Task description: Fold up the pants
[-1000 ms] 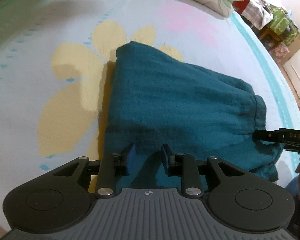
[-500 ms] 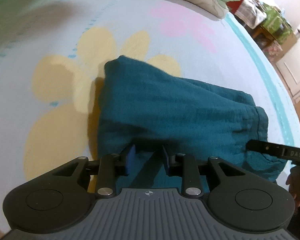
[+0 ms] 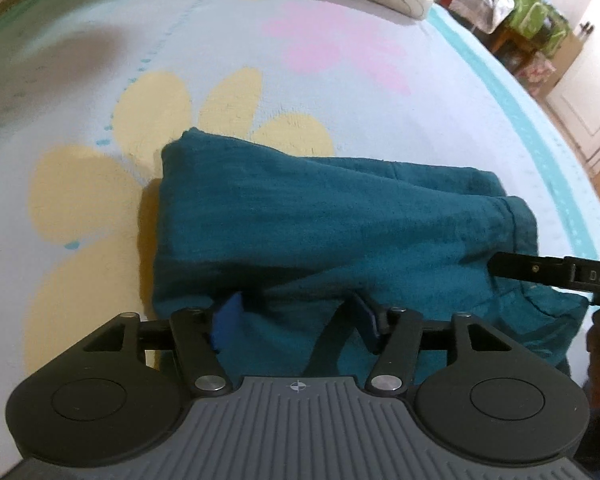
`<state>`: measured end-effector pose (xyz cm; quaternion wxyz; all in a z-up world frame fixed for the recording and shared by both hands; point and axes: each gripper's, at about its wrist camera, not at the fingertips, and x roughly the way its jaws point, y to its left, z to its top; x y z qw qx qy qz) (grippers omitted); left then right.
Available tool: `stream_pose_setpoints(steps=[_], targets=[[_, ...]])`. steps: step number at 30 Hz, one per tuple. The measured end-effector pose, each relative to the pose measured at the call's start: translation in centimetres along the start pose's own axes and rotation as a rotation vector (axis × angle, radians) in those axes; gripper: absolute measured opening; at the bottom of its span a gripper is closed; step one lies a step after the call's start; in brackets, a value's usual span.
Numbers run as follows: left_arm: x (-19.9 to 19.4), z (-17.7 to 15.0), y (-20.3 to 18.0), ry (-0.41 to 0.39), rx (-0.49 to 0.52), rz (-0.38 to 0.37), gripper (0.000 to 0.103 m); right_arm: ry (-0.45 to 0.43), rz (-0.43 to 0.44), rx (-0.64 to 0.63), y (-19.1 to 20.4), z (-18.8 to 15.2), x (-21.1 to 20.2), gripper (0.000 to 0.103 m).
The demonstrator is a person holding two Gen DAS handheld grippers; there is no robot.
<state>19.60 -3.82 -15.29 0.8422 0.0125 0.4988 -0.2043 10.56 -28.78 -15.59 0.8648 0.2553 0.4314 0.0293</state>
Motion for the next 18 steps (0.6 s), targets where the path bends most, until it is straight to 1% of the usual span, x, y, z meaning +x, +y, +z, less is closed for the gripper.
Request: stream_pose_setpoints(steps=[4,11,18], targets=[[-0.5,0.0,-0.4,0.006,-0.046,0.048,0.057,0.0,-0.003,-0.01,-0.2,-0.1,-0.4,0.082],[-1.0,-1.1,0.2,0.063,-0.035,0.146,0.057,-0.001,-0.004,-0.009,-0.2,-0.2,-0.4,0.082],[-1.5,-2.2,-0.1,0.078,0.009,0.161,0.058,0.001,-0.009,-0.017,-0.1,-0.2,-0.4,0.082]])
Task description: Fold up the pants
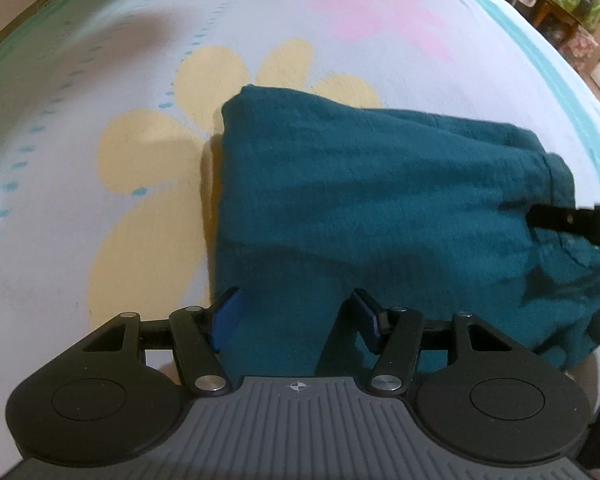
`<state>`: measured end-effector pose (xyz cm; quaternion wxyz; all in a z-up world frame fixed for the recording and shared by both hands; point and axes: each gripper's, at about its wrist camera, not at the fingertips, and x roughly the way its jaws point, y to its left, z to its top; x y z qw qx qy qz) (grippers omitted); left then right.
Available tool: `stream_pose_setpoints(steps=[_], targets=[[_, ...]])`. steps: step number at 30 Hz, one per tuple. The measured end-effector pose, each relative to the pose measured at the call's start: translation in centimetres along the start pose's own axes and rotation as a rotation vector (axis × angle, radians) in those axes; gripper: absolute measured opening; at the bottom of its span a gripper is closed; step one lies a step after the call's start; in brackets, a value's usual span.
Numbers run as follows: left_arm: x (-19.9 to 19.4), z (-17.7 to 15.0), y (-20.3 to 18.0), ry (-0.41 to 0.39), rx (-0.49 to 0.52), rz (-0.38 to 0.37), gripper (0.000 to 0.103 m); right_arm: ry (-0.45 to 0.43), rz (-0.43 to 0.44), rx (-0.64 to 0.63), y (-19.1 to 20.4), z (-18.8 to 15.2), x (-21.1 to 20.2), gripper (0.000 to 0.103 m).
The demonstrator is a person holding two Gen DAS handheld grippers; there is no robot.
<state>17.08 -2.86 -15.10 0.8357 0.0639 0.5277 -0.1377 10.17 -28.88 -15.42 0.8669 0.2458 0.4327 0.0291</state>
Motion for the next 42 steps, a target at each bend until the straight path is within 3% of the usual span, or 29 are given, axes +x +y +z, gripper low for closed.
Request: stream_pose_setpoints(steps=[7,12,19,25,30,33,38,42], targets=[[0.3,0.2,0.4,-0.026,-0.026,-0.04,0.058,0.0,-0.001,0.0,0.0,0.0,0.0,0.082],[1.2,2.0,-0.2,-0.012,-0.025,-0.007,0.059,-0.003,0.003,0.009,0.1,0.0,0.1,0.082],[2.1,2.6,-1.4,-0.02,-0.004,0.026,0.072,-0.004,0.001,0.004,0.1,-0.1,0.1,0.083],[2.3,2.9,-1.5,-0.031,0.002,0.018,0.074,-0.004,0.0,0.004,0.1,-0.1,0.1,0.083],[1.8,1.8,-0.3,-0.085,-0.028,-0.034,0.074,-0.005,0.003,0.01,0.2,-0.1,0.1,0.083],[1.2,0.1,0.1,-0.127,0.006,-0.048,0.073,-0.005,0.005,0.012,0.1,0.0,0.1,0.083],[1.0,-1.6,0.5,-0.17,0.063,-0.023,0.073,-0.006,0.008,0.014,0.1,0.0,0.2,0.083],[0.5,-1.7,0.6,-0.172,0.033,-0.007,0.073,-0.005,0.013,0.014,0.0,0.1,0.2,0.083]])
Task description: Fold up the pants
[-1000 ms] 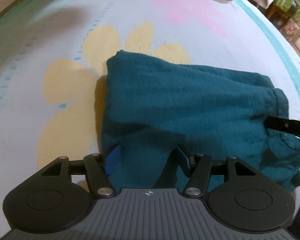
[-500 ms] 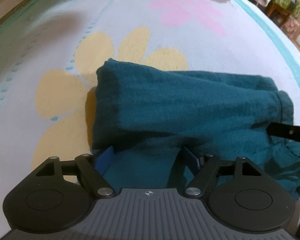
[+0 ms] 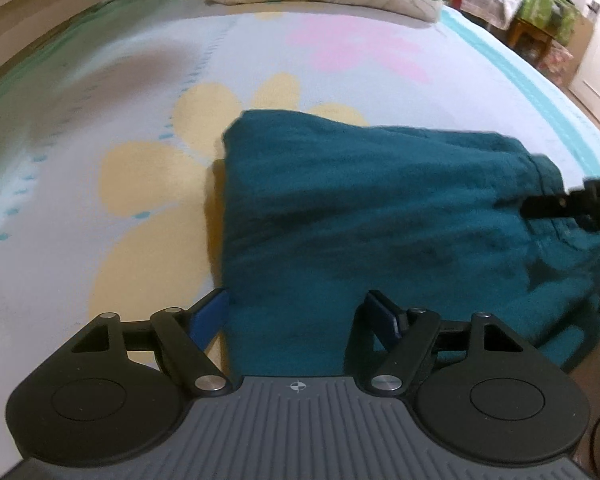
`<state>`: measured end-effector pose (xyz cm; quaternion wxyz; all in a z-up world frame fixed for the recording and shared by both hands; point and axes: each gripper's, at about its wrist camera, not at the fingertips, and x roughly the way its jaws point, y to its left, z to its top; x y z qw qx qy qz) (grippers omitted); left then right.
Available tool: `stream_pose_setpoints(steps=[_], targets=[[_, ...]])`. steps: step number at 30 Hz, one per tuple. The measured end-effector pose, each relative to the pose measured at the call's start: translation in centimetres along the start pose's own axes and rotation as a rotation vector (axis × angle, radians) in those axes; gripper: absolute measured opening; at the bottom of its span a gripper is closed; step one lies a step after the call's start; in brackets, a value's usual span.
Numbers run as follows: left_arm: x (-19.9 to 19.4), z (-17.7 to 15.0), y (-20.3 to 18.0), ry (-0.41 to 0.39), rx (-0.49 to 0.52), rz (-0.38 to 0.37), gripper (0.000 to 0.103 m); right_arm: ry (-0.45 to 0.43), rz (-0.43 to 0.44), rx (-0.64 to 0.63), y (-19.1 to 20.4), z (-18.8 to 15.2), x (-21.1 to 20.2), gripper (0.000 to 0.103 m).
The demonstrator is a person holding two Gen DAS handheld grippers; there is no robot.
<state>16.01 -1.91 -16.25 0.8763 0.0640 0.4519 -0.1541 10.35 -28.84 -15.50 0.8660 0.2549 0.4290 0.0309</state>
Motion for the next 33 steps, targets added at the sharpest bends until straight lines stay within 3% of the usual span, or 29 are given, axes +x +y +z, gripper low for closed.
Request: stream_pose_setpoints(steps=[6,10,12,13,14,15,16,17,20,24,29,33], targets=[[0.8,1.2,2.2,0.012,-0.134,-0.021,0.073,0.001,0.005,-0.001,-0.3,0.2,0.0,0.083],[1.7,2.7,1.4,0.042,-0.095,-0.115,0.073,-0.002,0.006,-0.007,-0.2,0.2,0.0,0.083],[2.6,3.5,0.7,0.059,-0.074,-0.124,0.073,-0.006,0.005,-0.008,-0.2,0.2,-0.1,0.083],[3.0,3.8,0.4,0.07,-0.071,-0.111,0.073,-0.01,0.002,-0.009,-0.2,0.1,-0.1,0.077],[3.2,4.0,0.3,0.075,-0.075,-0.106,0.071,-0.014,-0.008,-0.012,-0.2,0.2,-0.2,0.063],[3.2,4.2,0.2,0.067,-0.095,-0.114,0.064,-0.014,-0.013,-0.012,-0.2,0.2,-0.3,0.055],[2.9,4.1,0.2,0.052,-0.125,-0.115,0.043,-0.015,-0.007,-0.001,-0.5,0.3,-0.4,0.044],[2.7,4.1,0.4,0.042,-0.164,-0.111,0.027,-0.018,0.012,0.014,-0.7,0.3,-0.6,0.036],[1.7,3.7,0.3,0.009,-0.197,-0.097,0.018,-0.038,0.016,-0.048,0.6,0.2,-1.5,0.028],[-0.9,3.7,-1.2,-0.074,-0.108,-0.025,0.015,-0.067,0.014,-0.154,3.8,0.2,-3.4,0.025],[-4.3,5.0,0.7,-0.16,-0.13,0.008,0.015,-0.118,0.102,-0.223,7.8,3.1,-4.8,0.025],[-5.4,7.1,4.0,-0.211,-0.162,0.047,0.015,-0.131,0.188,-0.236,11.3,6.7,-2.6,0.025]])
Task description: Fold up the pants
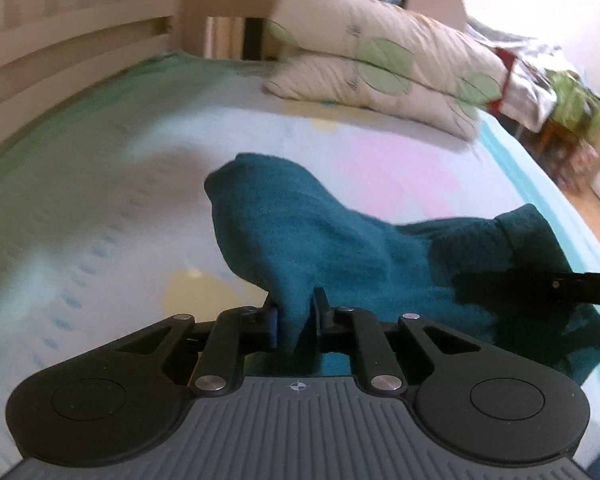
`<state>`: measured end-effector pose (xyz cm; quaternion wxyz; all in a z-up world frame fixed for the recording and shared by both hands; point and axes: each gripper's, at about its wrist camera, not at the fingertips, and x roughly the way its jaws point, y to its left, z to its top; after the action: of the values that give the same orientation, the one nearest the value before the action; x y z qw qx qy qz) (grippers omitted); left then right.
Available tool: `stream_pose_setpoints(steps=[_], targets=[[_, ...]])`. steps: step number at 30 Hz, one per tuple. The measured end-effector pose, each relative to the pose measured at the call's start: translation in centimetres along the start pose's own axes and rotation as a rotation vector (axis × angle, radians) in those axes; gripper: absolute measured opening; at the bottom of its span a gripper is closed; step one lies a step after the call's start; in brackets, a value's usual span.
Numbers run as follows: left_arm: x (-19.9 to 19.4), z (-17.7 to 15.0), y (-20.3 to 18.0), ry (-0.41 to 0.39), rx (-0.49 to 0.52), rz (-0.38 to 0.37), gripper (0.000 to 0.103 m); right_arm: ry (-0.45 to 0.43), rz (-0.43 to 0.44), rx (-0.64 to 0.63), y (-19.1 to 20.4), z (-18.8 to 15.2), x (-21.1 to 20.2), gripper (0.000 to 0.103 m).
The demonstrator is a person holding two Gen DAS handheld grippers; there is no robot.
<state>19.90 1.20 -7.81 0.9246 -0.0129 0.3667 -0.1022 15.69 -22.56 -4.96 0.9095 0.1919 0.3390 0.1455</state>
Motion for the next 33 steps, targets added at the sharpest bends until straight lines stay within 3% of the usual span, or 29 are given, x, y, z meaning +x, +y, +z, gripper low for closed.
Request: stream_pose_setpoints(steps=[3,4,5,8,12,15,19,23,25,29,33], targets=[[2.3,1.5,2.1,0.041,-0.035,0.047,0.022,0.012,-0.001,-0.003,0.2,1.6,4.3,0.028],[3.4,1.7,2.9,0.063,-0.051,0.073,0.025,0.034,-0.011,0.004,-0.3,1.7,5.9,0.034],[4.5,1.6,3.5,0.092,-0.061,0.101,0.024,0.075,-0.04,0.017,-1.0,1.9,7.6,0.04],[5.9,0.8,4.8,0.157,-0.067,0.18,0.024,0.182,-0.212,0.005,-2.0,1.6,10.7,0.04],[3.5,-0.3,4.9,0.105,-0.08,0.172,0.024,0.075,-0.214,-0.011,-1.6,1.1,8.1,0.041],[2.4,-0.6,4.0,0.065,-0.075,0.168,0.024,-0.004,-0.179,-0.082,0.8,1.0,6.2,0.041],[2.6,-1.9,2.3,0.079,-0.034,0.142,0.024,0.059,-0.12,-0.207,4.3,-0.6,7.5,0.04],[4.1,-4.6,1.7,0.178,-0.032,0.137,0.024,0.173,-0.197,-0.231,3.9,-5.1,9.1,0.039],[4.9,-6.0,1.9,0.216,-0.027,0.16,0.026,0.231,-0.222,-0.192,3.2,-6.8,9.7,0.029],[4.1,-6.0,1.8,0.173,-0.03,0.175,0.025,0.205,-0.229,-0.172,3.8,-7.4,8.4,0.029],[1.5,-4.9,1.7,0.123,-0.073,0.209,0.025,0.165,-0.241,-0.186,5.7,-6.4,5.7,0.036]])
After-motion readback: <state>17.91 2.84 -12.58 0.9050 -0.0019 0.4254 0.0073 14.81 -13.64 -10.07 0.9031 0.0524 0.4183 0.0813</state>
